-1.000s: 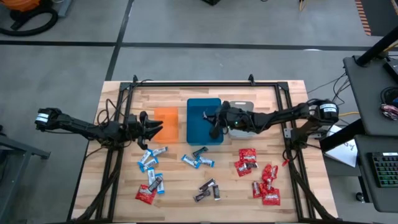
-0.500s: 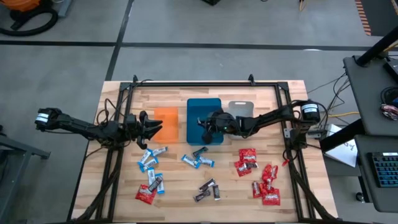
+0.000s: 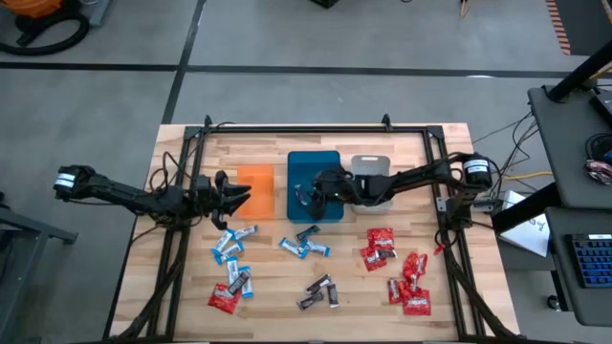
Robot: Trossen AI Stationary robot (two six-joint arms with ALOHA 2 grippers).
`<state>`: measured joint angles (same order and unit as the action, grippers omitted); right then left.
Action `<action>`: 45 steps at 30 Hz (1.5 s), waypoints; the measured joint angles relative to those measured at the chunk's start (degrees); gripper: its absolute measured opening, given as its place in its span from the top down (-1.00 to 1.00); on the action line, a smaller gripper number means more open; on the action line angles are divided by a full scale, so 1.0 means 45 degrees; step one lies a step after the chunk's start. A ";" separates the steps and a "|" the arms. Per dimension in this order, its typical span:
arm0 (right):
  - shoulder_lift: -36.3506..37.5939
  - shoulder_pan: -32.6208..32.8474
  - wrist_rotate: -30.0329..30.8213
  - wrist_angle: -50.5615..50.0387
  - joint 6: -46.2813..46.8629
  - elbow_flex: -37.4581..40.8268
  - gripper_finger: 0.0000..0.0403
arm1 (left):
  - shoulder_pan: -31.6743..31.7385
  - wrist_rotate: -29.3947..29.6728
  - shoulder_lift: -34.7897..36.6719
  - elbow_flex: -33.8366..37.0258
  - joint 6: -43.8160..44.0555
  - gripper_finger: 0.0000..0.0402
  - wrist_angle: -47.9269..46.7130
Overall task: Sort candy
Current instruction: Put the white chocolate bar into the orange bin
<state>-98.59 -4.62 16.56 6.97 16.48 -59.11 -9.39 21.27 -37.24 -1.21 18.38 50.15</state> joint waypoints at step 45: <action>0.3881 0.2142 -0.0010 -0.4667 -0.0419 0.0232 0.30 | -0.6756 0.2205 -1.0231 -0.9872 0.9257 0.22 -2.2747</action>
<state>-81.12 5.02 16.51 -14.03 14.60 -58.07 -39.79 31.19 -83.28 -45.64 60.04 -52.21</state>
